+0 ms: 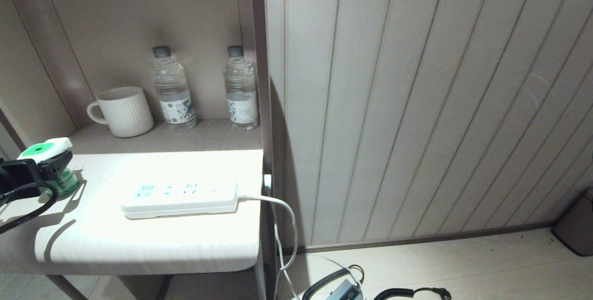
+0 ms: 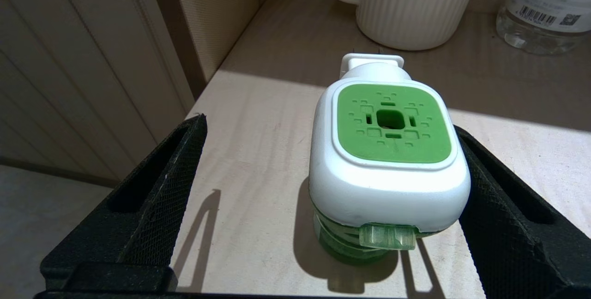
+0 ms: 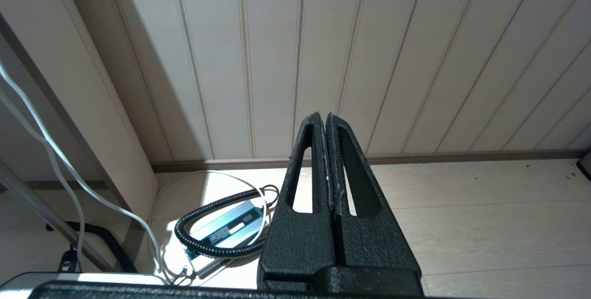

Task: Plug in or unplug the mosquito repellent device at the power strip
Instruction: Pick up the mosquito repellent liquid

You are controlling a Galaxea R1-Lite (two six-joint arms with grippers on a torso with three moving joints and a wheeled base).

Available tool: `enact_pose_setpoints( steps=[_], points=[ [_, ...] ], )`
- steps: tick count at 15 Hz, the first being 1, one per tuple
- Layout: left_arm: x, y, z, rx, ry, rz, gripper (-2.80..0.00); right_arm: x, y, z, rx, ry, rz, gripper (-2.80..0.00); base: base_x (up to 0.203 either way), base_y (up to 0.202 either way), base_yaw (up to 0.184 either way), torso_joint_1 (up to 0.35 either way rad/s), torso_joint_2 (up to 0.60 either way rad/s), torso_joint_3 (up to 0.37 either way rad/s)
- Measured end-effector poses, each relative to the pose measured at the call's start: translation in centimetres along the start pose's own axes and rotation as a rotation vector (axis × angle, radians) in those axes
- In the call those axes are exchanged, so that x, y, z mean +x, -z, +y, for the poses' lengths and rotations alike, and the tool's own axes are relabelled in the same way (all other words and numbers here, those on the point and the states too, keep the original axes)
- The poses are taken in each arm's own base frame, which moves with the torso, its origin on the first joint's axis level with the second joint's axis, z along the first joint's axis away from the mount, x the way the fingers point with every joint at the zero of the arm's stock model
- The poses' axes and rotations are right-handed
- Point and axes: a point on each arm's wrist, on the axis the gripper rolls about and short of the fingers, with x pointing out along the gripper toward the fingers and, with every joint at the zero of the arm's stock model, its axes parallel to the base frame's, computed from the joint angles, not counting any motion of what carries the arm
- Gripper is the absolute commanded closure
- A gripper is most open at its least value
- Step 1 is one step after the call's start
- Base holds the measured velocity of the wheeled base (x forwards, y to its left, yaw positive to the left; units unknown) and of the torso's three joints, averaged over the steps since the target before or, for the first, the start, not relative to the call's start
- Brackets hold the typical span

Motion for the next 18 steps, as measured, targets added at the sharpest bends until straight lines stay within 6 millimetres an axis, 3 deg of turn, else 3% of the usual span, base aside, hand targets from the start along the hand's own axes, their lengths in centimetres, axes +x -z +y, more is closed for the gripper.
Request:
enact_pose_setpoints(
  steps=[18],
  points=[
    [1.5, -0.3, 0.5, -0.011, 0.013, 0.006, -2.80, 0.0, 0.0, 0.0, 0.000, 0.000, 0.000, 0.00, 0.000, 0.000, 0.000, 0.000, 0.00, 0.000]
  ],
)
